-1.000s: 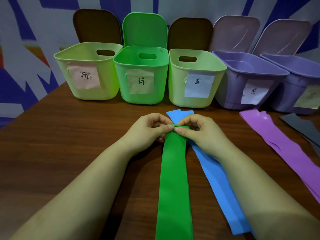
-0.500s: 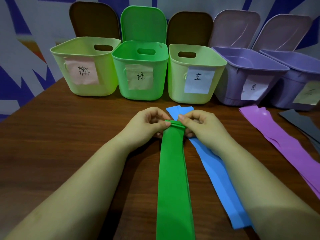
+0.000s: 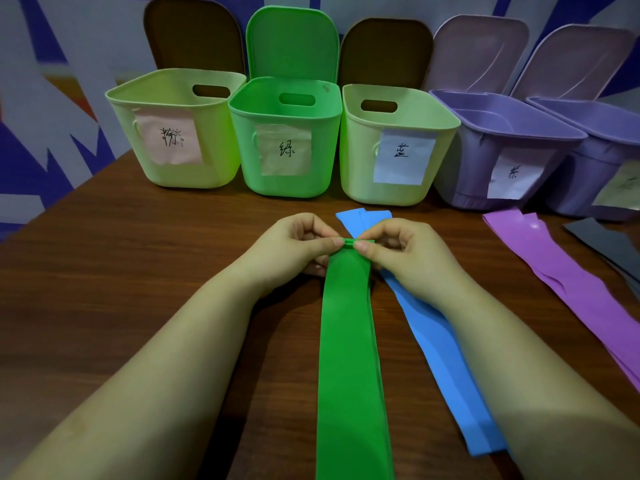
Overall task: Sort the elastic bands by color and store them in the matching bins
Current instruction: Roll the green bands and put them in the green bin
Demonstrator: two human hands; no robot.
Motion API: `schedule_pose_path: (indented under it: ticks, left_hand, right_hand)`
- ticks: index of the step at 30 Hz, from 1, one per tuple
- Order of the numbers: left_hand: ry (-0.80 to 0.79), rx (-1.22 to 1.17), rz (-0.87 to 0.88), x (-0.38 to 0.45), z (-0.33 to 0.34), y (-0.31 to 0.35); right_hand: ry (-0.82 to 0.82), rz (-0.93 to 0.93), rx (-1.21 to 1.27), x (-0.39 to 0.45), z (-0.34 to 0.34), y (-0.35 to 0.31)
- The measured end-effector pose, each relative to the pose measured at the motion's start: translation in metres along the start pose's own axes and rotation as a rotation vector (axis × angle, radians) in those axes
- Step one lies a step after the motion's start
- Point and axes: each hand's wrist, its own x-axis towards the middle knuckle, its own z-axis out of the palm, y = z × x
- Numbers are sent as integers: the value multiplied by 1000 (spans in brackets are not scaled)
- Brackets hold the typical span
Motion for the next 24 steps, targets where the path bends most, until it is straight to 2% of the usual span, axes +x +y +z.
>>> schedule_pose_path:
  ticks: [12, 24]
  left_hand:
    - [23, -1, -30, 0, 4, 1]
    - [54, 14, -42, 2, 1, -2]
  right_hand:
    - [62, -73, -10, 1, -2, 1]
    - [2, -46, 27, 2, -4, 0]
